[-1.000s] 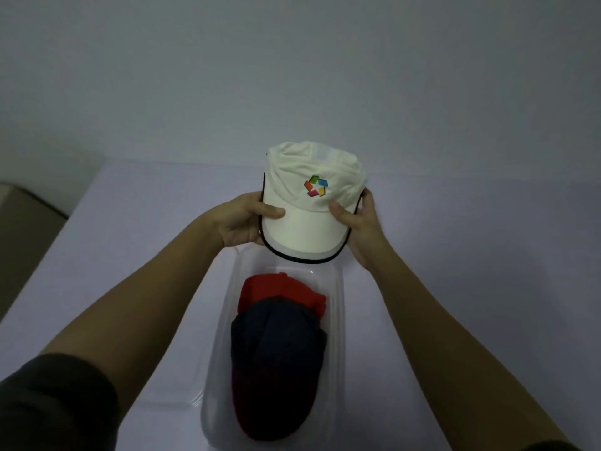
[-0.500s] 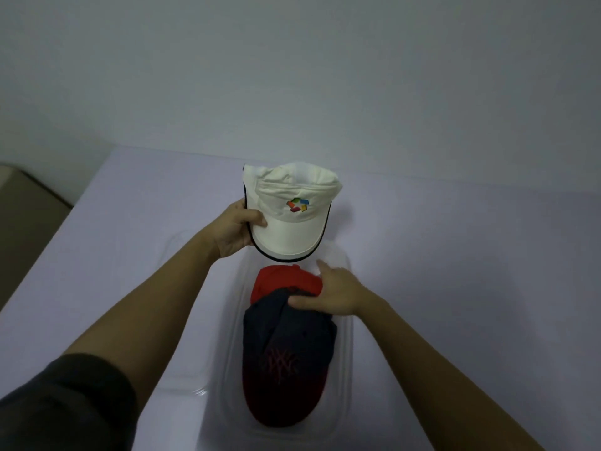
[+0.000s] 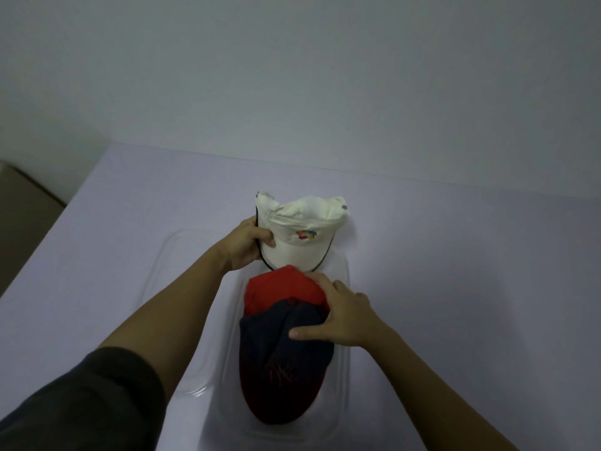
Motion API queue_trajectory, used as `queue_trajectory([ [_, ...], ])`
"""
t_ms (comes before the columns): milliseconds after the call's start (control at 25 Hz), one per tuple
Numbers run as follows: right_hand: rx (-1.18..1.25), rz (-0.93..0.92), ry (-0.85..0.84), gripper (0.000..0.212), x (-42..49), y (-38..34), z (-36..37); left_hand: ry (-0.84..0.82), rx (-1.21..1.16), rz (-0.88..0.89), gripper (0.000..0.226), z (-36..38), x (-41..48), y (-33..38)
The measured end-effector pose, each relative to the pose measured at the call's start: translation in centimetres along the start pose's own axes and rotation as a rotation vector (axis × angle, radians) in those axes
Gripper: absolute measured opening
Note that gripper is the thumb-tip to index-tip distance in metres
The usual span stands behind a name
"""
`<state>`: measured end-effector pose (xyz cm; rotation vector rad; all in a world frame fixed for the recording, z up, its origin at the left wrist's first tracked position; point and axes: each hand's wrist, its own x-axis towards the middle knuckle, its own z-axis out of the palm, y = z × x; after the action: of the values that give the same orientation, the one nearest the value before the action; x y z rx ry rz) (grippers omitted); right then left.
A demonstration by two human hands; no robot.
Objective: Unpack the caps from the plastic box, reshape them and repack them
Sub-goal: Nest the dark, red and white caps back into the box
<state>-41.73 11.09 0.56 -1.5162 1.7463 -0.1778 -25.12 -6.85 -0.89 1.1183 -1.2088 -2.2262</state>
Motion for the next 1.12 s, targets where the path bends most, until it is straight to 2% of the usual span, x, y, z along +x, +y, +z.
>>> queue_trajectory([
  [200,-0.029,0.057,0.067,0.100,-0.3,0.1,0.5,-0.082,0.056,-0.226,0.051,1.3,-0.6,-1.2],
  [360,-0.044,0.084,0.090,0.102,-0.1,0.0,0.8,-0.046,0.086,-0.346,0.053,2.0,-1.0,-0.9],
  [600,-0.072,0.089,0.089,0.100,-0.6,-0.1,1.6,0.006,0.337,-0.477,0.050,1.4,-1.5,-0.9],
  [720,-0.096,0.097,0.071,0.100,-0.2,-0.2,1.4,0.005,0.364,-0.417,0.065,1.4,-1.8,-1.4],
  [800,-0.099,0.096,0.056,0.100,-0.2,-0.1,1.3,0.030,0.371,-0.295,0.056,1.5,-2.4,-1.7],
  [960,-0.100,0.090,0.037,0.101,-0.2,-0.1,1.2,-0.040,0.117,-0.189,0.039,1.4,-3.4,-1.3],
  [1040,-0.093,0.088,0.033,0.100,-0.1,-0.2,1.1,-0.001,0.160,-0.177,0.037,1.0,-3.1,-1.1],
  [1120,-0.093,0.092,0.027,0.100,0.1,-0.2,1.0,0.034,0.275,-0.172,0.052,0.5,-2.8,-1.3],
])
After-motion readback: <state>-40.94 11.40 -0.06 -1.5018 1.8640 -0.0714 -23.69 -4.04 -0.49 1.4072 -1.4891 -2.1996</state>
